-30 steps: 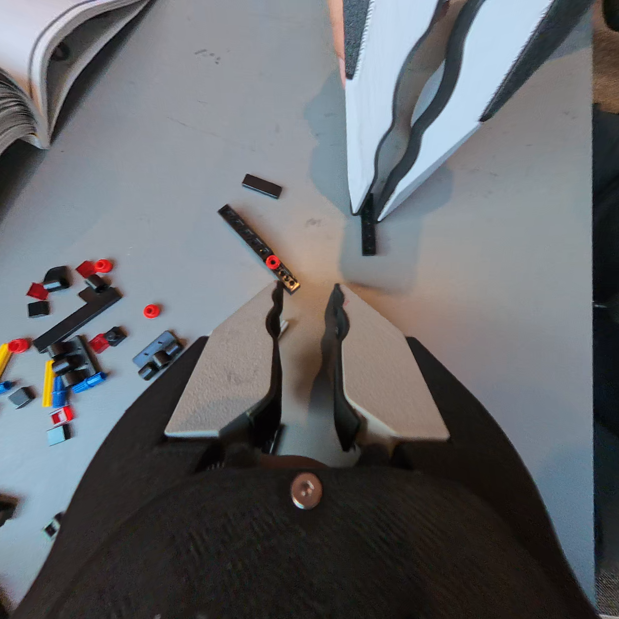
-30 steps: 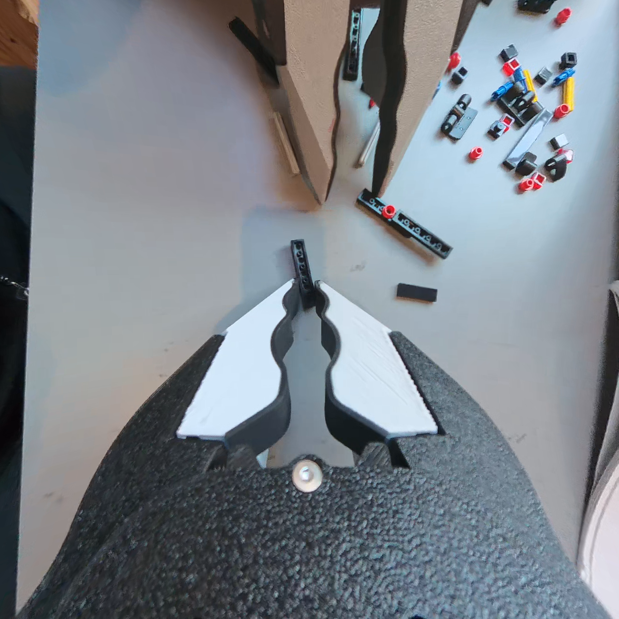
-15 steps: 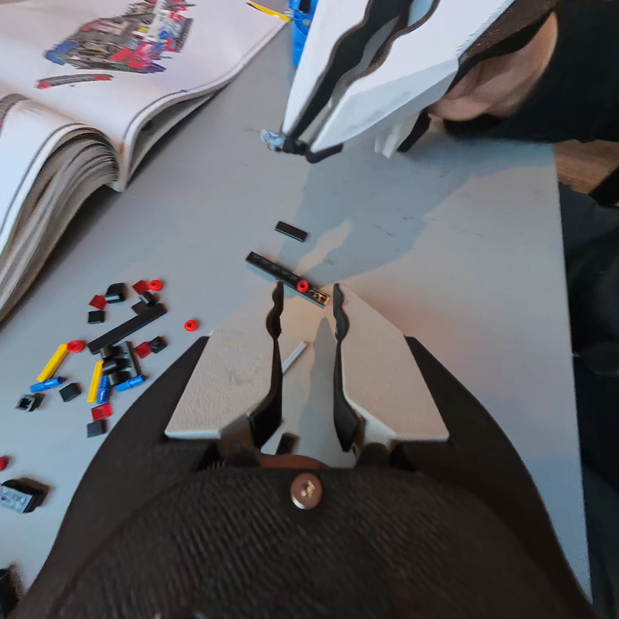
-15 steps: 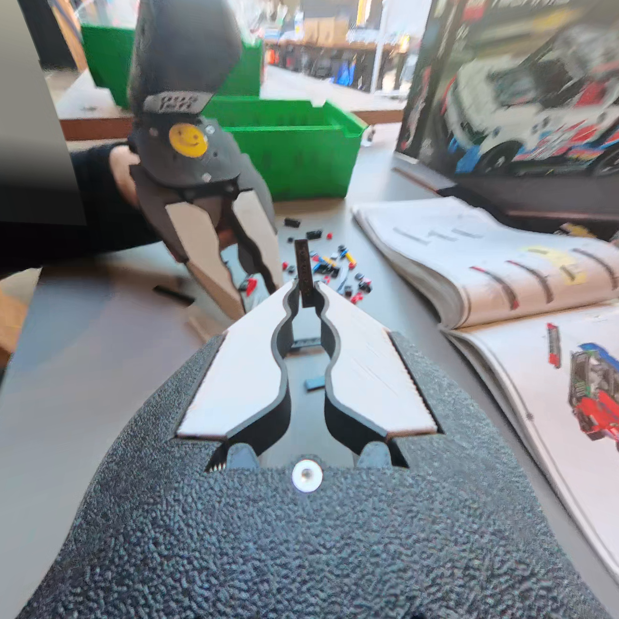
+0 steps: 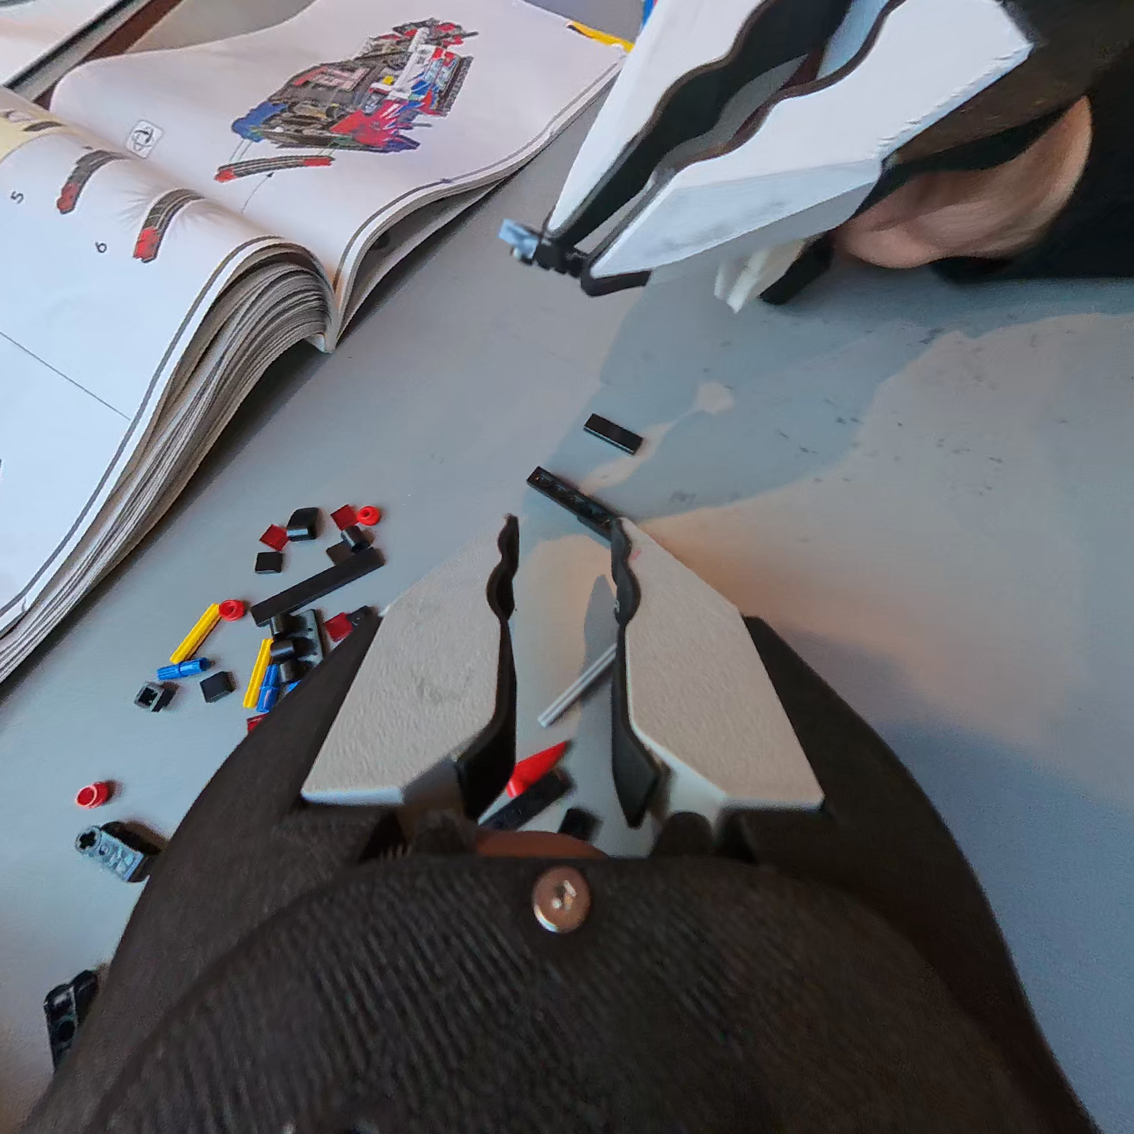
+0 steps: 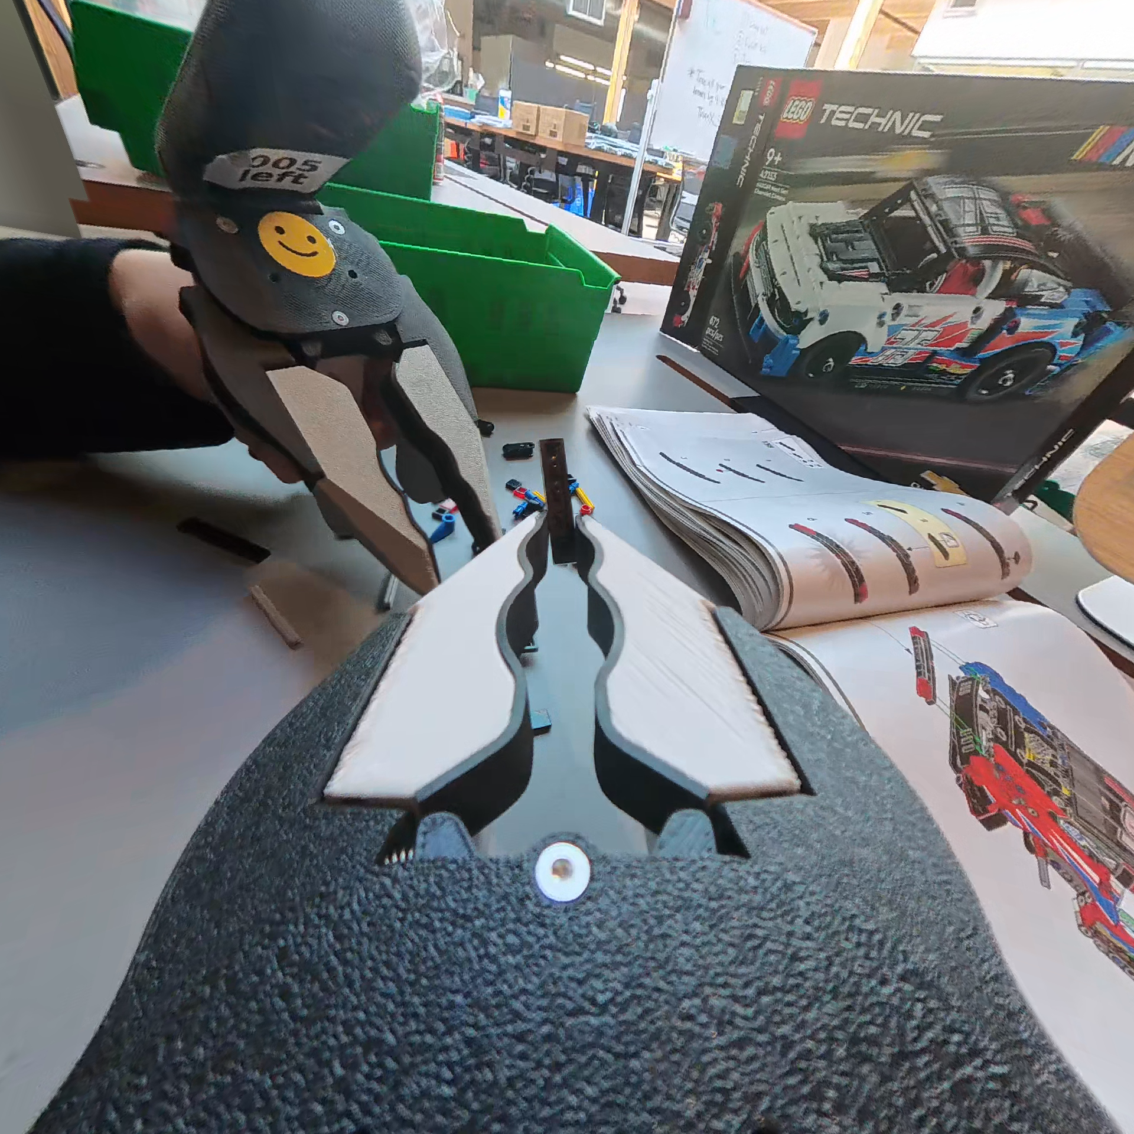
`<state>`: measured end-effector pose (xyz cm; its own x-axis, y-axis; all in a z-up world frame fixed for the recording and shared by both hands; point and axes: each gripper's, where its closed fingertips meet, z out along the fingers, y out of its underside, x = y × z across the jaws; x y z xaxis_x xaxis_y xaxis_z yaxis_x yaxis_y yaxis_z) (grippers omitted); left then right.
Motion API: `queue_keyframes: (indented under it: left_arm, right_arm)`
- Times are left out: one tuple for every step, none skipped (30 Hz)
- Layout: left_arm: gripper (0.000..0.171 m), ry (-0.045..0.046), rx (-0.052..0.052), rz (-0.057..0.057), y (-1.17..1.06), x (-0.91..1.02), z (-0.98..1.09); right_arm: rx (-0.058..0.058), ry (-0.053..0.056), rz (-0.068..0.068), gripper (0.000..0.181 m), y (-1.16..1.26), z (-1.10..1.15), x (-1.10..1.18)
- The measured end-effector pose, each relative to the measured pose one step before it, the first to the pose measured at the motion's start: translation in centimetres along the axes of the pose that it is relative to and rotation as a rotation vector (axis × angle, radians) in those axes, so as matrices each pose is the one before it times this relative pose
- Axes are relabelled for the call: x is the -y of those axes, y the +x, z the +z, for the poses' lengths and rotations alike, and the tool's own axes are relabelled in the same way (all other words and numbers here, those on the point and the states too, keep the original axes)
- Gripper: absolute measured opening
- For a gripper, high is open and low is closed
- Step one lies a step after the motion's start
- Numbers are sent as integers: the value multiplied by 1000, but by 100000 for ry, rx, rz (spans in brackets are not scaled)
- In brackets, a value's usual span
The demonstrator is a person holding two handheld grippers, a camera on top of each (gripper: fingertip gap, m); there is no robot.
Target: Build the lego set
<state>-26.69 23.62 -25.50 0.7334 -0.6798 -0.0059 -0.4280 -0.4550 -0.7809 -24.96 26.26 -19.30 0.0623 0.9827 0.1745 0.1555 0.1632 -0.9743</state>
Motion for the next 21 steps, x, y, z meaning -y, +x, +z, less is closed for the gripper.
queue_keyframes:
  left_arm:
    - [27,-183,789,352,-120,-48,22]
    - [27,130,776,389,-72,5,7]
    - [27,-45,143,324,44,4,38]
    - [27,-40,-158,281,119,30,53]
    - [27,46,-25,454,124,39,69]
    - [27,-193,36,738,111,-24,94]
    - [27,-651,379,1009,46,-108,97]
    - [26,-740,989,1069,-92,-155,95]
    - [26,-780,1209,898,-173,-175,61]
    - [26,-715,1430,521,-277,-171,38]
    - [26,-444,1467,245,-311,-126,-19]
    - [26,-99,970,220,-261,-61,-62]
    - [26,280,636,231,-201,-1,-89]
    - [26,105,1085,115,-251,-5,-109]
    - [26,-211,1136,263,-233,-25,-109]
    - [26,-186,994,425,-181,-17,-95]
    - [24,-384,403,649,-69,-49,-91]
    - [19,-1023,-633,740,136,-152,-75]
    - [17,-1589,-2281,439,435,-255,-5]
    - [18,-2728,-3551,-39,620,-416,72]
    - [21,-2777,-2201,-218,425,-364,148]
  right_arm:
    - [-415,273,36,7,49,-31,32]
    - [-182,169,-43,7,21,-29,19]
    - [-112,54,-122,7,-6,-8,1]
    - [-67,-70,-182,7,-19,11,0]
    - [-139,-172,-263,7,-15,14,-21]
    - [-115,-233,-397,7,-30,28,-23]
    - [-326,-76,-564,7,-28,6,-8]
    - [-376,-2,-680,7,-32,9,7]
    - [-253,-141,-686,7,-50,9,-10]
    - [-464,-90,-620,7,-14,3,-5]
    - [-496,40,-593,7,-1,3,10]
    - [-379,10,-449,7,13,4,8]
    - [-578,-184,-128,7,59,3,-16]
    - [-896,-302,19,7,128,20,-47]
    - [-826,-412,-165,7,140,14,-65]
    - [-537,-540,-548,7,94,12,-84]
    - [-830,-776,-929,7,124,4,-136]
    - [-1318,-1039,-1360,7,179,-1,-168]
    - [-1377,-1182,-1860,7,161,4,-207]
    - [-1144,-1331,-2070,7,104,9,-231]
    - [-845,-1291,-1841,7,51,32,-219]
